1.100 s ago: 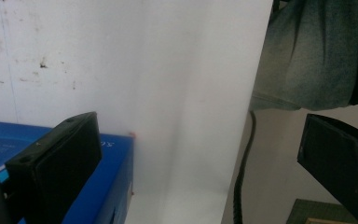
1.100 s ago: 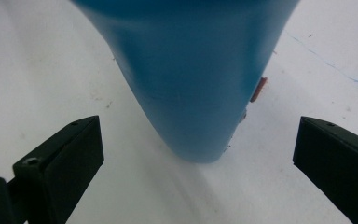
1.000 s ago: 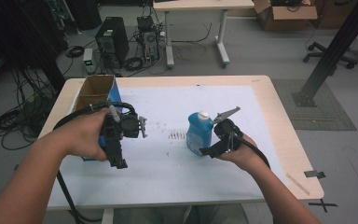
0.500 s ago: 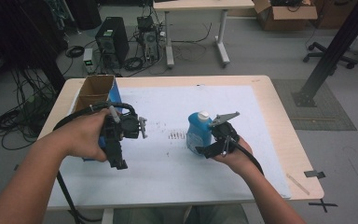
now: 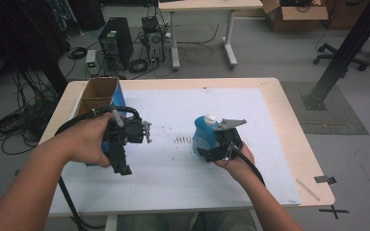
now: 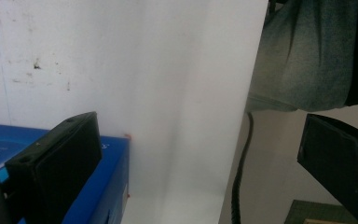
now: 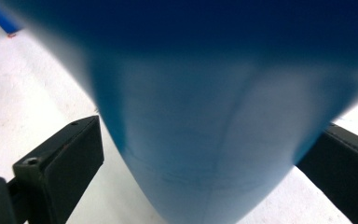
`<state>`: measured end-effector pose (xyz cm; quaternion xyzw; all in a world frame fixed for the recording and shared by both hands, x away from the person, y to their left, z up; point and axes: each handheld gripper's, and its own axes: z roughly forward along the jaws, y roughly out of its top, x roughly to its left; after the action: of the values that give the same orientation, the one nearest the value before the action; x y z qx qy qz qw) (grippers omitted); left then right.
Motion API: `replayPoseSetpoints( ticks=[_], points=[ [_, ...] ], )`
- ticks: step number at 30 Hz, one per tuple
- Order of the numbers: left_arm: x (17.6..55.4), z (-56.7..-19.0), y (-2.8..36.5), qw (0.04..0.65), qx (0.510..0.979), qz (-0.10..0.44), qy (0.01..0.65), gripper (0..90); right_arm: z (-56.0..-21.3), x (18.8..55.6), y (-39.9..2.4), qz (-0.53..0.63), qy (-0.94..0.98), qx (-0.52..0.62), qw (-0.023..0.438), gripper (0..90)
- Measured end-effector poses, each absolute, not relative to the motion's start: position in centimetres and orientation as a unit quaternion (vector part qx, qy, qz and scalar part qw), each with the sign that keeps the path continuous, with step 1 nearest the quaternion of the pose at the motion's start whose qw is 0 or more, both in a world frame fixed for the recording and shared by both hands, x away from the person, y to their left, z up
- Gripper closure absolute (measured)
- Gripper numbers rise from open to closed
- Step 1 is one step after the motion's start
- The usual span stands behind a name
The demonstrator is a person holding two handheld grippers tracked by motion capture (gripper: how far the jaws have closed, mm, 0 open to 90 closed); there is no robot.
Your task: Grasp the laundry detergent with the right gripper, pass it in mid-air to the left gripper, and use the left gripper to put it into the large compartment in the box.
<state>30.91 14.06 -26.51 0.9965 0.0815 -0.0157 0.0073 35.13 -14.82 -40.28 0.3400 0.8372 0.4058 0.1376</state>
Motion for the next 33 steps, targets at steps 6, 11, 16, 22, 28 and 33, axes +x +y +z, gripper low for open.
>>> replayPoseSetpoints(
  ticks=[6,11,16,22,28,33],
  points=[
    [30.81,-26.7,14.06,0.008,0.997,-0.018,0.08,0.2,-40.32,35.04,-14.66,0.411,0.833,0.341,0.143,1.4],
    [30.72,-26.82,14.05,0.009,0.997,-0.02,0.08,0.2,-40.46,34.86,-14.66,0.412,0.832,0.342,0.148,1.2],
    [30.7,-26.82,14.08,0.009,0.997,-0.02,0.08,0.2,-40.5,34.7,-14.74,0.424,0.826,0.342,0.15,2.9],
    [30.6,-26.7,14.02,0.01,0.996,-0.021,0.081,0.2,-40.42,34.49,-14.79,0.44,0.818,0.339,0.149,6.5],
    [30.62,-26.61,14.0,0.01,0.997,-0.02,0.079,0.2,-40.53,34.38,-14.93,0.45,0.81,0.343,0.153,9.4],
    [30.66,-26.73,13.99,0.012,0.996,-0.021,0.081,0.2,-40.58,34.3,-14.88,0.452,0.809,0.341,0.155,13.3]
  ],
)
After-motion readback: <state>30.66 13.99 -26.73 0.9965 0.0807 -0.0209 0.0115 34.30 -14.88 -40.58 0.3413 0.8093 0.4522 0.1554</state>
